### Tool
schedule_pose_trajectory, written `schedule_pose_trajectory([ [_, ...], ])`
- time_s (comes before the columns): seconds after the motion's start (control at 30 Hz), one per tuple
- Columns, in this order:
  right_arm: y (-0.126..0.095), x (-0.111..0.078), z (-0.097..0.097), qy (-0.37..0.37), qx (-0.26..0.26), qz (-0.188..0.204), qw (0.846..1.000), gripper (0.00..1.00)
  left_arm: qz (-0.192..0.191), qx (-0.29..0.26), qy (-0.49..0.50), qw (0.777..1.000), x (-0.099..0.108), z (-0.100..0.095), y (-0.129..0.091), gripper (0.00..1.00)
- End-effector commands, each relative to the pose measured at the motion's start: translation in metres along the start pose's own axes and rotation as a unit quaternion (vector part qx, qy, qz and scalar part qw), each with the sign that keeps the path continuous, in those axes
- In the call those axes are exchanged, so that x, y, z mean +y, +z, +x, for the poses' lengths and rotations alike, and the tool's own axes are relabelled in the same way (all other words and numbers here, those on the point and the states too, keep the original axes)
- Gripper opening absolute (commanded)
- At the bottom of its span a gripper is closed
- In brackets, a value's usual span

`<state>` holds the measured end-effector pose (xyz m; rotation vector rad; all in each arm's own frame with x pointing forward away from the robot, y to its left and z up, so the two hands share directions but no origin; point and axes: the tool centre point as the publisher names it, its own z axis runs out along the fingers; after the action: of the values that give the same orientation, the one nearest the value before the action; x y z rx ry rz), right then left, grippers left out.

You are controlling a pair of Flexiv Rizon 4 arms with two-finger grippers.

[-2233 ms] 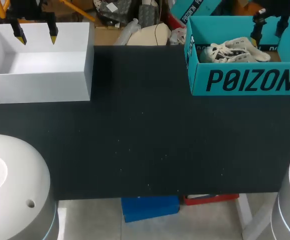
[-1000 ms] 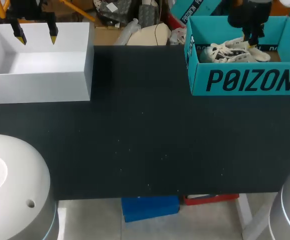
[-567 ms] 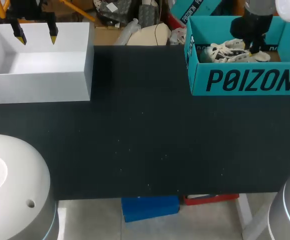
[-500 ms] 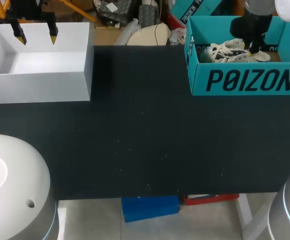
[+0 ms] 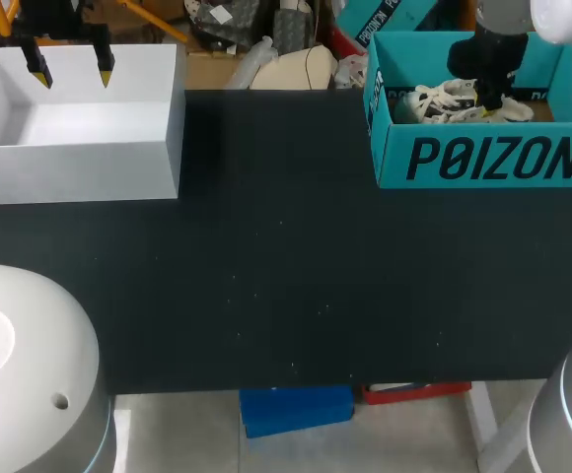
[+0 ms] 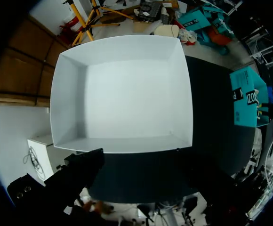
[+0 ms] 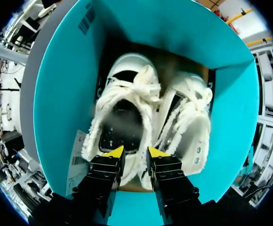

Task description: Take the shoe out of the shoebox, open the shoe tongue, remove and reinsert the insole, then place the shoe into the shoebox

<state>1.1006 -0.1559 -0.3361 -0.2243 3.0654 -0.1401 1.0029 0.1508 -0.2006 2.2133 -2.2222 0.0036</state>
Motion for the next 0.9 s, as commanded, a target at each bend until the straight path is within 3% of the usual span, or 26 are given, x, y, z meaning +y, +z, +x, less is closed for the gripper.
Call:
schedule_pose_trajectory([
  [0.03,0.011,0.001,-0.006,0.005,0.005,-0.002,1.0,0.27,-0.001,-0.002,-0.001,1.0,0.001,0.001,0.0,1.0],
  [0.43,0.033,-0.004,-0.015,0.027,0.01,-0.006,1.0,0.24,-0.001,-0.002,-0.001,1.0,0.001,0.001,0.0,1.0],
  [0.9,0.061,-0.003,-0.011,0.037,0.036,-0.003,0.999,0.24,-0.001,-0.002,-0.001,1.0,0.001,0.001,0.0,1.0],
])
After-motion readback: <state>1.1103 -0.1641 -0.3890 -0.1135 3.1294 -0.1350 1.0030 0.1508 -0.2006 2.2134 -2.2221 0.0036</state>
